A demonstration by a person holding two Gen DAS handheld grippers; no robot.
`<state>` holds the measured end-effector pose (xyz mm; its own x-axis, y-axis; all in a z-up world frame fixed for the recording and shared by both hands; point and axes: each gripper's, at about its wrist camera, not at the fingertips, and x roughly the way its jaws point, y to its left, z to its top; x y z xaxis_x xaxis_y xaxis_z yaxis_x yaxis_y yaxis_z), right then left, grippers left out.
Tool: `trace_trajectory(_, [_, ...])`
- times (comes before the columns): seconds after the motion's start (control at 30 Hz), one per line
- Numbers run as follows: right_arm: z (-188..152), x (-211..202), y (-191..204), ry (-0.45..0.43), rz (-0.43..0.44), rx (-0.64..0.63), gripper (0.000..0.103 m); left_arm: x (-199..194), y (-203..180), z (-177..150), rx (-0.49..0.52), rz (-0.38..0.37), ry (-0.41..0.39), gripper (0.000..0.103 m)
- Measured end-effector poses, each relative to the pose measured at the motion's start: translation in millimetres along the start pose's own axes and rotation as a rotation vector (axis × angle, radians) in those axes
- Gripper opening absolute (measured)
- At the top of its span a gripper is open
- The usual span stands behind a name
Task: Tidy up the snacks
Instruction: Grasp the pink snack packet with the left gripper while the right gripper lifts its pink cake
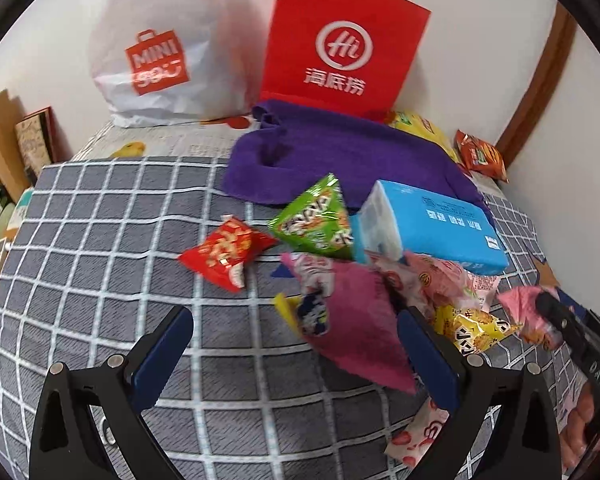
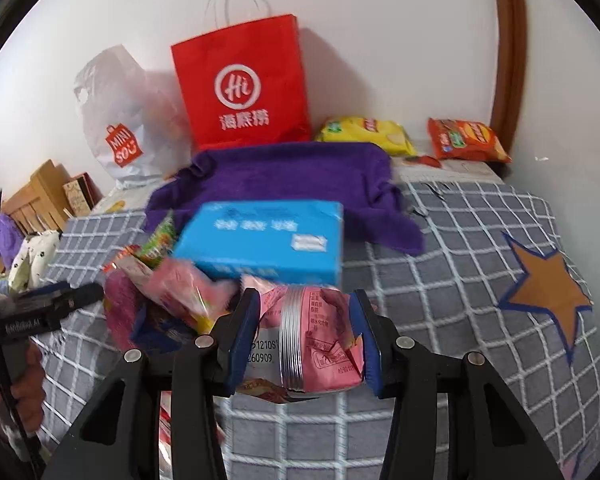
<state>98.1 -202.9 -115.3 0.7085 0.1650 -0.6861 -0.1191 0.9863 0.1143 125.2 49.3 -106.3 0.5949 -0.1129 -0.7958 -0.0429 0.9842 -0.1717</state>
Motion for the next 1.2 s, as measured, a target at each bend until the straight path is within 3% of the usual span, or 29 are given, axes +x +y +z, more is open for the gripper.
trace_trajectory(0.13, [-14.8,3.7,-16.4,0.035,-0.029,-0.005,0.046,10.4,-13.1,4.1,0.034,0.000,0.016,0.091])
trace_trajectory(0.3, [-28.8,15.8,-30.8,0.092,-0.044,-0.005,0.047,25.3,-24.0,4.7,0.068,-0.016,0.057,0.066])
trace_trajectory(0.43, [-37.3,21.4,-31.6,0.106,-0.041,-0.028,0.052,20.7,-26.4,0.9,0.111,-0.005,0.040,0.050])
trace_trajectory(0.6, [-43.4,37.5,-32.9,0.148,-0.037,-0.028,0.059,26.7,-22.7,3.5,0.079,-0.001,0.065,0.058])
trace_trajectory(0.7, [-48.5,47.7,-36.4,0.179,-0.038,-0.005,0.057,25.5,-25.5,3.2,0.089,0.007,0.055,0.048])
trace_trajectory(0.8, [-50.6,40.0,-38.7,0.146,-0.042,-0.001,0.050,17.8,-23.3,1.0,0.093,0.002,0.058,0.044])
trace_trajectory(1.2, [-36.2,0.4,-28.5,0.058,-0.026,0.007,0.050,-38.0,4.5,-7.8,0.030,-0.046,0.006,0.043])
